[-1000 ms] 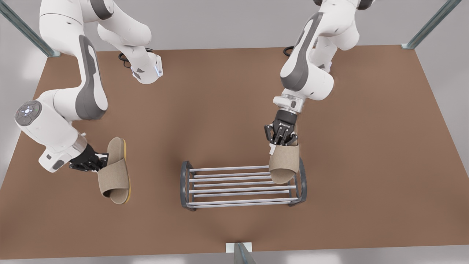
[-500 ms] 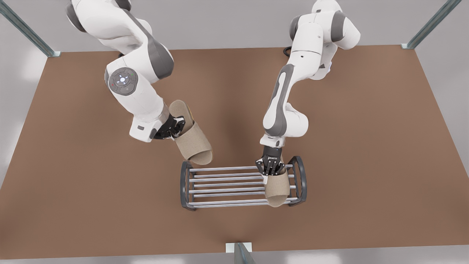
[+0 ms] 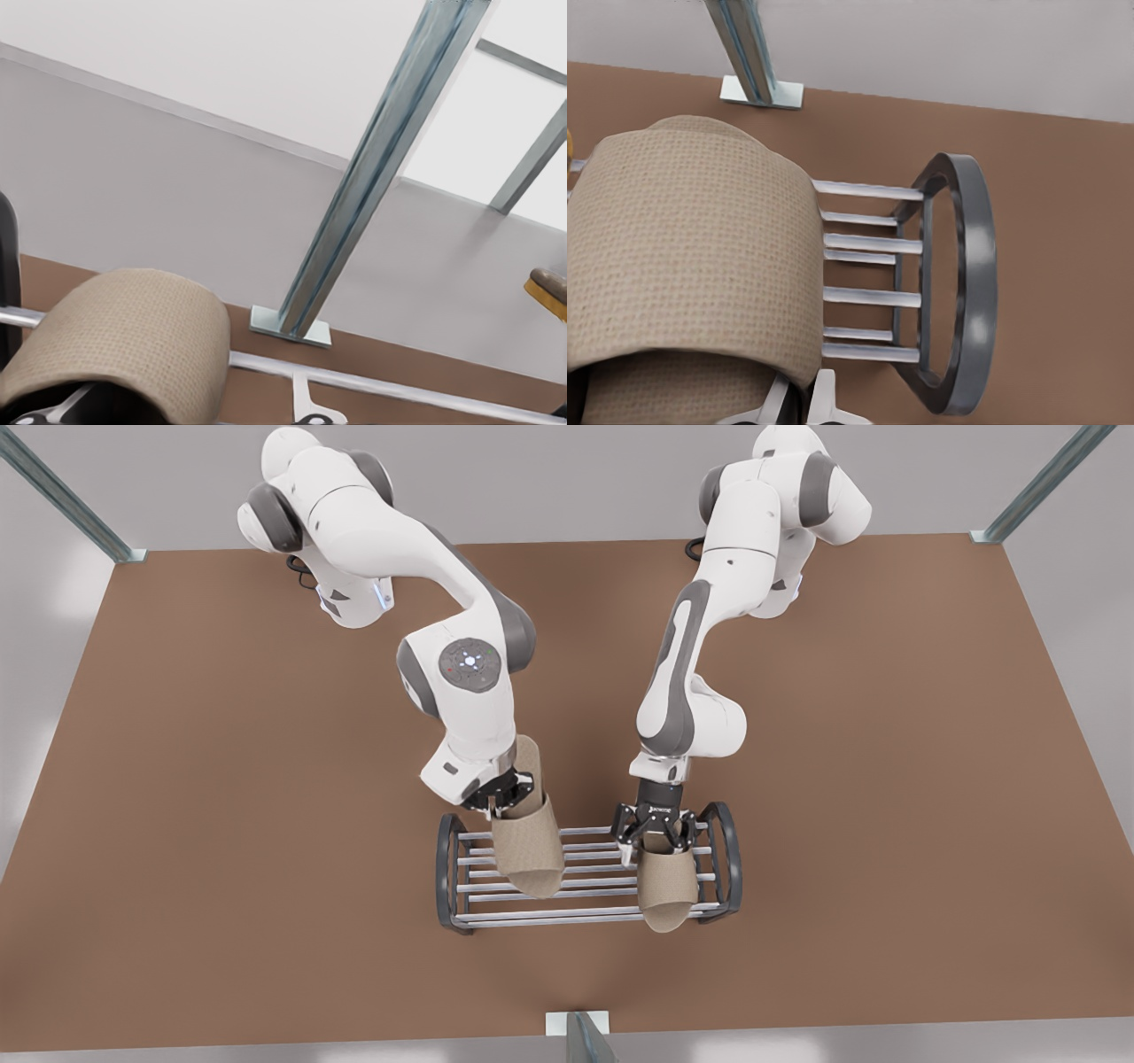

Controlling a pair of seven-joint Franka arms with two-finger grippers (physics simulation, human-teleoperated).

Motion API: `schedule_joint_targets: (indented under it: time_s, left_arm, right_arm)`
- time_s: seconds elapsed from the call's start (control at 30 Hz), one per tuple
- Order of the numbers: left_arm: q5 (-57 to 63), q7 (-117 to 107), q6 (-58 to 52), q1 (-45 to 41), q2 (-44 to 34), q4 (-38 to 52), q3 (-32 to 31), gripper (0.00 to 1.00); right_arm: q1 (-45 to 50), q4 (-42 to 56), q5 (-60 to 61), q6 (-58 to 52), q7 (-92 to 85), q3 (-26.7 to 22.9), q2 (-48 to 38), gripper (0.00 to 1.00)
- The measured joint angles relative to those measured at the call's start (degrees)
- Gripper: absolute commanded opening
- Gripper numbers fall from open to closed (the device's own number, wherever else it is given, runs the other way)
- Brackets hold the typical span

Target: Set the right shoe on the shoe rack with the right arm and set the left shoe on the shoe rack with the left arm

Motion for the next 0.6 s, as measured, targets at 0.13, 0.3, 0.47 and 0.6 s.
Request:
schedule_joint_targets:
  time_s: [0.13, 0.3, 0.47, 0.6]
  left_arm:
    - [0.59, 0.00, 0.83, -0.60, -0.69, -0.93, 1.09, 1.00]
    - [0.90, 0.00, 1.65, -3.04, -0.90, -1.56, 2.98, 1.00]
    - [1.06, 0.00, 3.46, -7.06, -0.97, -2.70, 8.00, 1.00]
    - [0.97, 0.00, 6.21, -9.17, -2.59, -2.86, 11.64, 1.00]
  right_arm:
    - [1.35, -0.29, -0.10, 4.22, 4.25, 0.08, 3.09, 0.21]
    - [1.61, -0.85, -1.70, 8.37, 8.51, 0.08, 5.73, 0.21]
    - [1.35, -1.25, -3.64, 10.63, 11.71, 0.08, 7.47, 0.26]
    - [1.44, -2.35, -5.88, 11.91, 13.81, 0.09, 7.95, 1.00]
